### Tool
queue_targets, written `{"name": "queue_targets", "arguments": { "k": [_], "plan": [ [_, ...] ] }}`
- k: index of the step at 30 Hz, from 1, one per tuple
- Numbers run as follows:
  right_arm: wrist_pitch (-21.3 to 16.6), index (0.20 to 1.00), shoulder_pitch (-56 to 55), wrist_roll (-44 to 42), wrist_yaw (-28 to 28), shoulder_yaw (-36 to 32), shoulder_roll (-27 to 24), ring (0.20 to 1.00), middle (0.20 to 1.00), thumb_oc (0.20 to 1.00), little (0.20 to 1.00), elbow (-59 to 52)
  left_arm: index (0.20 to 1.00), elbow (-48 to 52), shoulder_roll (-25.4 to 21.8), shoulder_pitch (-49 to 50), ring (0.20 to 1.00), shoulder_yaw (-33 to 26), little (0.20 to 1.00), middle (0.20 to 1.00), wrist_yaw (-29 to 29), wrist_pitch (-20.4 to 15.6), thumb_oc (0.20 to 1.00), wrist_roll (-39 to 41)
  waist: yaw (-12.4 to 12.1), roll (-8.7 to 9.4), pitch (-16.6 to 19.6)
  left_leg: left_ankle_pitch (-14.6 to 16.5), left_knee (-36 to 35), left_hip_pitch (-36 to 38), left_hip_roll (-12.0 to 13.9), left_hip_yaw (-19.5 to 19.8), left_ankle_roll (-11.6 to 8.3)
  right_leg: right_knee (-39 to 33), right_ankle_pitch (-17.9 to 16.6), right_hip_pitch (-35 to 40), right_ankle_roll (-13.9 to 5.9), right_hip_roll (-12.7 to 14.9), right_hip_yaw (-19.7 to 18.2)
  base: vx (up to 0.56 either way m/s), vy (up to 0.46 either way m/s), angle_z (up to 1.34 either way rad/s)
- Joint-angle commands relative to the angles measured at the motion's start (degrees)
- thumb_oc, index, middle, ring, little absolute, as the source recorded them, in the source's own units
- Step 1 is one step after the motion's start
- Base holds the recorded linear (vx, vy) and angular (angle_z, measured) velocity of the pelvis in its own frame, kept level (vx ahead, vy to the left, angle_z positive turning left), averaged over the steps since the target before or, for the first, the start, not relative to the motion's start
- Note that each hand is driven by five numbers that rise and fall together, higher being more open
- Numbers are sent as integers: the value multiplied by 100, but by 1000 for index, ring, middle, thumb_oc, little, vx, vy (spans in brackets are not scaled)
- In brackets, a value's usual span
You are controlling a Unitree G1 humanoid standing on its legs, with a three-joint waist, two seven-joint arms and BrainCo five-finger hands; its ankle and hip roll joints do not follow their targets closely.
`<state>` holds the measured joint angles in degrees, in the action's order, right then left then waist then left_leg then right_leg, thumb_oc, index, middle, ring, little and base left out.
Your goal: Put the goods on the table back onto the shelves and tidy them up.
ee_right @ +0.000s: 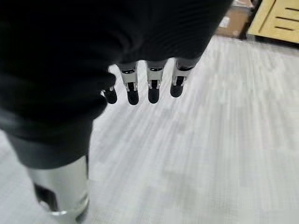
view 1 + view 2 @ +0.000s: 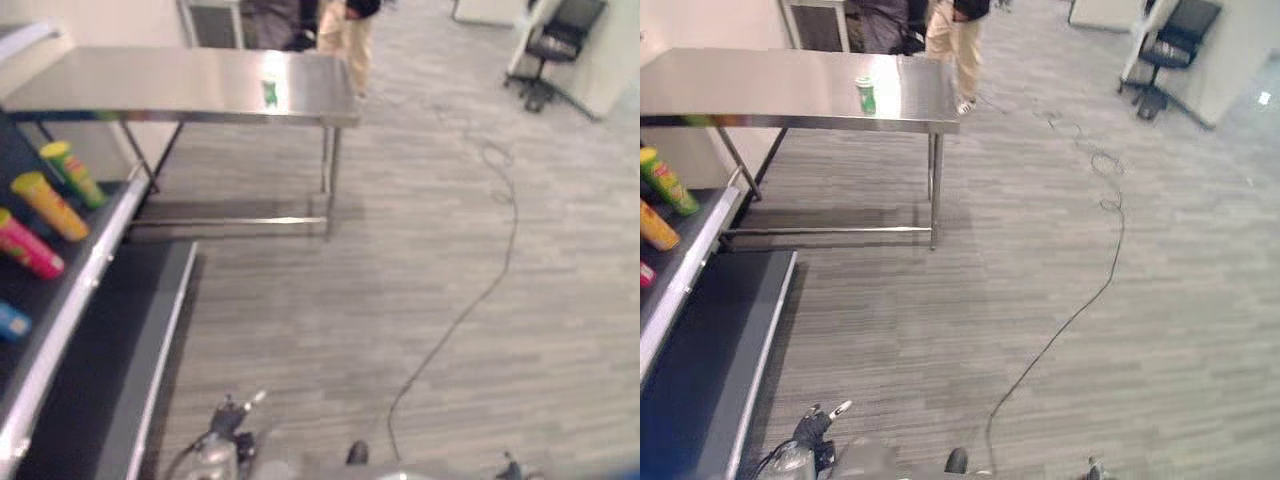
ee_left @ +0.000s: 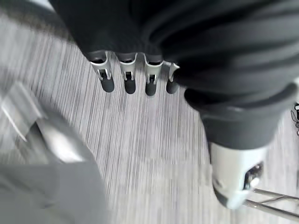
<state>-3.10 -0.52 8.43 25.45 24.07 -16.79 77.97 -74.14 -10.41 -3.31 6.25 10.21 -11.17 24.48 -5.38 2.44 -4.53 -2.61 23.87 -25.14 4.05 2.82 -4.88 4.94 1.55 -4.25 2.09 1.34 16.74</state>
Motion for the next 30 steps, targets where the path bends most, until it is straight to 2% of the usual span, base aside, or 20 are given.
{"name": "queue_targets", "arguments": {
  "k": [1, 4, 5, 6, 7, 8, 9, 10, 11, 12, 14, 15, 16, 17, 21, 23, 24, 25, 28, 30],
  "plan": [
    [54, 1000, -42, -106, -21, -326, 324, 1000, 1000, 1000, 1000, 37, 1000, -235, 166, 555, 1000, -243, 1000, 1000, -70, 14, 1000, 268, -730, 10, 52, -725, -2625, 320, -163, 42, 43, -886, 589, 1420, -627, 378, -816, 447, 113, -9],
    [101, 1000, 41, -18, -84, -293, 439, 1000, 1000, 1000, 1000, -21, 1000, -627, 231, 762, 1000, -504, 1000, 1000, -170, 96, 1000, 267, -889, -5, 182, -768, -2887, 168, -117, 168, -9, -585, 917, 1801, -727, 461, -953, 609, 209, -27],
    [102, 1000, 40, -18, -84, -291, 442, 1000, 1000, 1000, 1000, -22, 1000, -629, 228, 763, 1000, -506, 1000, 1000, -172, 95, 1000, 266, -894, 5, 169, -761, -2887, 184, -124, 156, -8, -578, 926, 1811, -729, 474, -959, 873, 440, -17],
    [89, 1000, 31, 79, -80, -306, 521, 1000, 1000, 1000, 1000, -145, 1000, -766, 260, 904, 1000, -666, 1000, 1000, -127, 83, 1000, 288, -986, 91, 269, -994, -2486, 219, -296, 222, 117, -347, 831, 1996, -882, 752, -1013, 421, 261, -15],
    [89, 1000, 31, 80, -80, -306, 519, 1000, 1000, 1000, 1000, -146, 1000, -766, 261, 904, 1000, -665, 1000, 1000, -126, 83, 1000, 288, -988, 84, 279, -993, -2479, 205, -288, 225, 117, -351, 823, 1986, -881, 743, -1016, 781, 479, -1],
    [108, 1000, 0, 160, -78, -331, 631, 1000, 1000, 1000, 1000, -163, 1000, -746, 237, 858, 1000, -697, 1000, 1000, -113, 63, 1000, 327, -1020, 359, 413, -800, -2278, 399, -599, 176, 338, 287, -149, 1797, -1103, 1141, -960, 535, 369, 14],
    [111, 1000, -27, 139, -157, -332, 668, 1000, 1000, 1000, 1000, -209, 1000, -688, 220, 919, 1000, -617, 1000, 1000, -136, 48, 1000, 233, -1027, 408, 442, -626, -2225, 569, -716, 66, 493, 866, -823, 1639, -1162, 1381, -912, 536, 370, 35],
    [111, 1000, -27, 139, -157, -333, 667, 1000, 1000, 1000, 1000, -210, 1000, -688, 222, 919, 1000, -616, 1000, 1000, -135, 48, 1000, 233, -1032, 403, 452, -625, -2220, 557, -708, 64, 494, 861, -831, 1628, -1162, 1374, -918, 316, 284, 48],
    [97, 1000, -43, 130, -194, -351, 642, 1000, 1000, 1000, 1000, -258, 1000, -616, 176, 920, 1000, -562, 1000, 1000, -175, 72, 1000, 86, -1016, 380, 462, -476, -2229, 753, -788, 7, 636, 1421, -1196, 1492, -1161, 1584, -785, 499, 490, 54],
    [71, 1000, 52, -9, -145, -397, 571, 1000, 1000, 1000, 1000, -411, 1000, -452, -6, 771, 1000, -311, 1000, 1000, -61, 126, 1000, -316, -853, 223, 462, -249, -2382, 1299, -910, 11, 856, 2411, -1977, 1139, -1165, 2074, -342, 670, 626, 42],
    [55, 1000, 82, -55, -125, -408, 558, 1000, 1000, 1000, 1000, -483, 1000, -387, -70, 721, 1000, -202, 1000, 1000, -59, 126, 1000, -408, -754, 125, 458, -196, -2567, 1625, -903, 52, 931, 2830, -1980, 878, -1136, 2128, -276, 483, 396, 42],
    [-32, 1000, 138, -138, -121, -345, 546, 1000, 1000, 1000, 1000, -615, 1000, -200, -169, 541, 1000, 36, 1000, 1000, -5, 95, 1000, -594, -476, -111, 379, -116, -2783, 2103, -809, 231, 985, 3158, -1115, 186, -871, 1799, -217, 400, 177, 35],
    [-85, 1000, 159, -159, -112, -301, 534, 1000, 1000, 1000, 1000, -678, 1000, -62, -214, 434, 1000, 208, 1000, 1000, 22, 67, 1000, -665, -326, -198, 312, -93, -2832, 2291, -761, 367, 950, 3060, -618, -180, -720, 1436, -213, 540, 165, 24],
    [-105, 1000, 200, -186, -111, -274, 509, 1000, 1000, 1000, 1000, -735, 1000, 92, -236, 301, 1000, 390, 1000, 1000, 85, 38, 1000, -798, -162, -244, 259, -23, -2878, 2478, -736, 524, 900, 2588, -406, -436, -664, 1070, -212, 420, -9, 19],
    [-69, 1000, 277, -281, -73, -327, 403, 1000, 1000, 1000, 1000, -646, 1000, 352, -155, -25, 1000, 951, 1000, 1000, 123, -32, 1000, -1277, 318, -133, 53, 504, -2887, 3191, -877, 1020, 721, -23, -766, -837, -981, 312, -670, 446, -53, 95],
    [-54, 1000, 254, -274, -72, -333, 408, 1000, 1000, 1000, 1000, -602, 1000, 300, -82, -76, 1000, 1053, 1000, 1000, 84, -49, 1000, -1357, 403, -117, 37, 613, -2887, 3326, -837, 1107, 701, -182, -857, -978, -1057, 213, -937, 325, -35, 107],
    [-33, 1000, 167, -289, -35, -360, 438, 1000, 1000, 1000, 1000, -450, 1000, 233, 60, -124, 1000, 1262, 1000, 1000, 14, -37, 1000, -1475, 499, -86, -3, 793, -2887, 3558, -810, 1263, 679, -175, -880, -1027, -1067, 65, -1314, 320, -89, 73],
    [-12, 1000, 116, -292, -34, -394, 458, 1000, 1000, 1000, 1000, -341, 1000, 196, 97, -134, 1000, 1282, 1000, 1000, -26, -19, 1000, -1551, 505, -29, 75, 892, -2855, 3598, -843, 1364, 688, -259, -853, -885, -994, 97, -1428, 327, -91, 39],
    [-7, 1000, 31, -405, -117, -527, 473, 1000, 1000, 1000, 1000, -89, 1000, 32, 327, 80, 1000, 1199, 1000, 1000, -76, 20, 1000, -1392, 494, -134, 227, 973, -2170, 3582, -686, 1277, 553, -198, -775, -582, -844, -5, -1383, 408, -76, 83],
    [-71, 1000, 49, -505, -163, -561, 437, 1000, 1000, 1000, 1000, -172, 1000, -140, 397, 165, 1000, 1181, 1000, 1000, -134, 43, 1000, -1408, 494, -110, 237, 710, -1245, 3210, -819, 1097, 373, -342, -707, -323, -786, 54, -1310, 252, 5, 41]
  ]
}}
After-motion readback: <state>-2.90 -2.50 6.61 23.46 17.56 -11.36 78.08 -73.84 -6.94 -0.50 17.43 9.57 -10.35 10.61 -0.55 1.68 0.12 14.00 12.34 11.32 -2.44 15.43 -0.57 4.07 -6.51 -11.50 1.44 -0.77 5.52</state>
